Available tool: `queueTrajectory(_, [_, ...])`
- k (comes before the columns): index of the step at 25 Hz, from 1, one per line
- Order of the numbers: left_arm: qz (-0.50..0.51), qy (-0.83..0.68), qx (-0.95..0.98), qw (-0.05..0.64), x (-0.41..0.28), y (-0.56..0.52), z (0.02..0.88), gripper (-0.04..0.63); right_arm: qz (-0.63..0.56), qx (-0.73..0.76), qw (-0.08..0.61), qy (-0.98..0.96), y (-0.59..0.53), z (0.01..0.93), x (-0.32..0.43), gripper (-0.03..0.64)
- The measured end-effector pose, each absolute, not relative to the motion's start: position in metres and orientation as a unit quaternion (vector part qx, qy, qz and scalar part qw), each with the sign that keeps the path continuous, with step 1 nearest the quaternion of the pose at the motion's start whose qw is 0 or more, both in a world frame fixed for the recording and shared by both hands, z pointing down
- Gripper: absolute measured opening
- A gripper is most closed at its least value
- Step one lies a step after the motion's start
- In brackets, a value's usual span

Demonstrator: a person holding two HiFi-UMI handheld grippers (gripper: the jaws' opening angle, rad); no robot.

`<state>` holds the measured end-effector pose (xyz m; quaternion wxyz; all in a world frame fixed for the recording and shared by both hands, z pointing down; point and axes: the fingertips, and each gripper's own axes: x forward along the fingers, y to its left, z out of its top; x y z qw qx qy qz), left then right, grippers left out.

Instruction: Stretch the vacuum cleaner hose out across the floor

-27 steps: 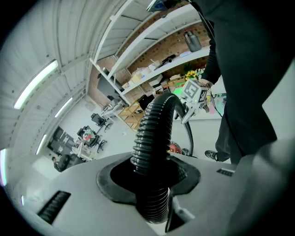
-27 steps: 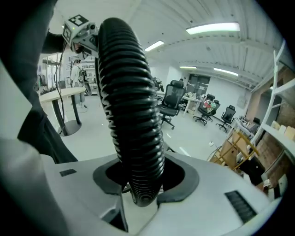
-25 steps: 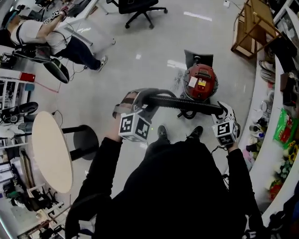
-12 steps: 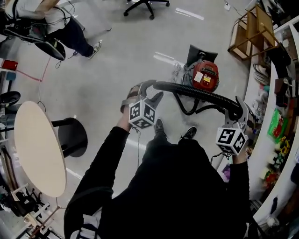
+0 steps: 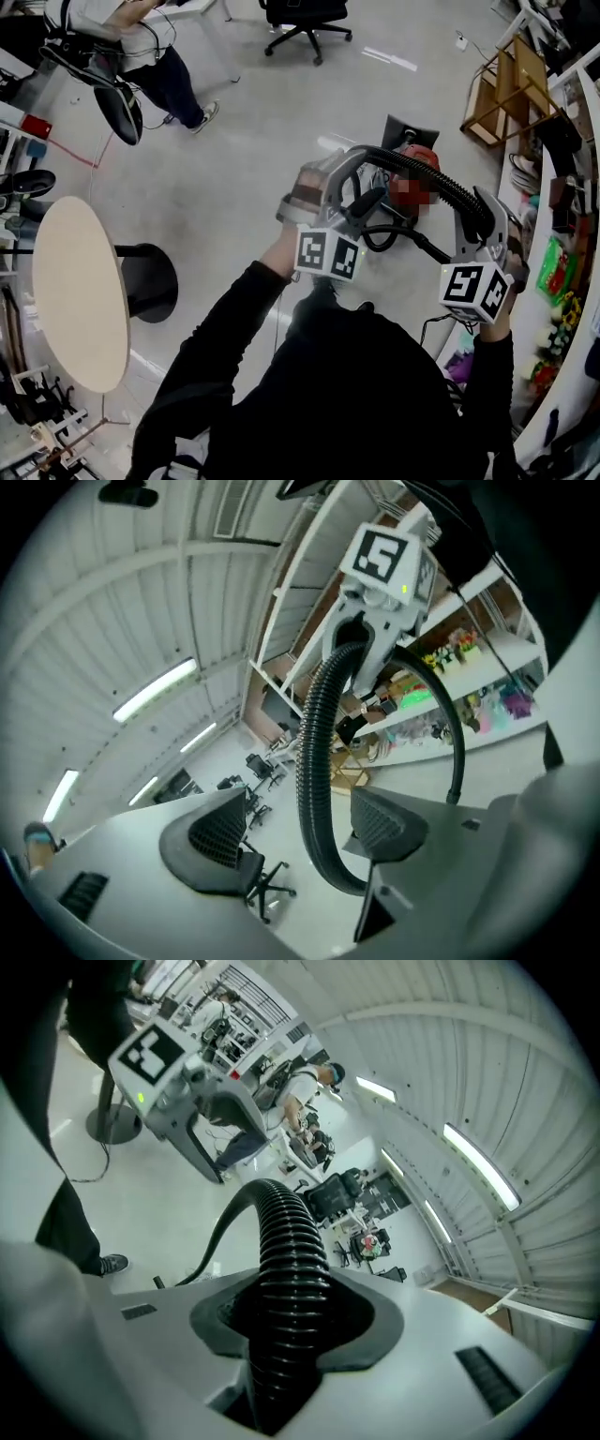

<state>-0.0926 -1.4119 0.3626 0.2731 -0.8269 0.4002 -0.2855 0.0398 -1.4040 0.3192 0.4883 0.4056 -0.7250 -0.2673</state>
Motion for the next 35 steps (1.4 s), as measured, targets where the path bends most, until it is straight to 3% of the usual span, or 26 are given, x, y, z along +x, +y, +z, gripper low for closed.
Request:
queueTrajectory(5, [-0.312, 0.417, -0.778, 0.352, -0.054, -1.401, 0.354, 0.341, -0.302, 0.350, 0.447, -0.766, -1.338, 0.281, 0.044, 0.155])
queueTrajectory(8, [-0.295, 0.408, -0.803, 0.320, -0.017, -1.368, 0.346, 0.229, -0.301, 0.336, 0.422, -0.787, -1.305, 0.274, 0.082, 0.156])
queueTrajectory(9, [-0.297, 0.402, -0.804, 0.322, -0.004, -1.355, 0.347, 0.225, -0.298, 0.331, 0.415, -0.794, -1.294, 0.276, 0.096, 0.155])
queueTrajectory(13, [-0.349, 0.369, -0.777, 0.373, 0.032, -1.300, 0.358, 0.228, -0.309, 0.298, 0.400, -0.810, -1.256, 0.286, 0.130, 0.155])
queueTrajectory(14, [-0.348, 0.365, -0.780, 0.371, 0.038, -1.285, 0.358, 0.232, -0.311, 0.292, 0.397, -0.813, -1.248, 0.289, 0.137, 0.155])
queueTrajectory(17, [-0.338, 0.370, -0.793, 0.347, 0.054, -1.259, 0.357, 0.326, -0.316, 0.278, 0.398, -0.815, -1.230, 0.298, 0.155, 0.155])
queueTrajectory(20, [-0.360, 0.350, -0.806, 0.314, 0.060, -1.263, 0.380, 0.341, -0.328, 0.268, 0.405, -0.810, -1.219, 0.299, 0.157, 0.155])
queueTrajectory(24, [-0.373, 0.312, -0.828, 0.280, 0.052, -1.264, 0.424, 0.322, -0.325, 0.264, 0.413, -0.809, -1.212, 0.289, 0.154, 0.155])
queueTrajectory(25, [-0.361, 0.319, -0.838, 0.257, 0.047, -1.263, 0.425, 0.215, -0.327, 0.259, 0.416, -0.808, -1.213, 0.289, 0.153, 0.155])
queueTrajectory(26, [-0.350, 0.328, -0.847, 0.230, 0.040, -1.261, 0.423, 0.204, -0.328, 0.253, 0.415, -0.810, -1.213, 0.291, 0.151, 0.155])
queueTrajectory(30, [-0.304, 0.355, -0.869, 0.164, -0.004, -1.237, 0.396, 0.187, -0.336, 0.213, 0.372, -0.839, -1.219, 0.292, 0.128, 0.156])
queueTrajectory(35, [-0.270, 0.394, -0.858, 0.189, -0.083, -1.198, 0.334, 0.187, -0.351, 0.176, 0.310, -0.866, -1.235, 0.279, 0.064, 0.156])
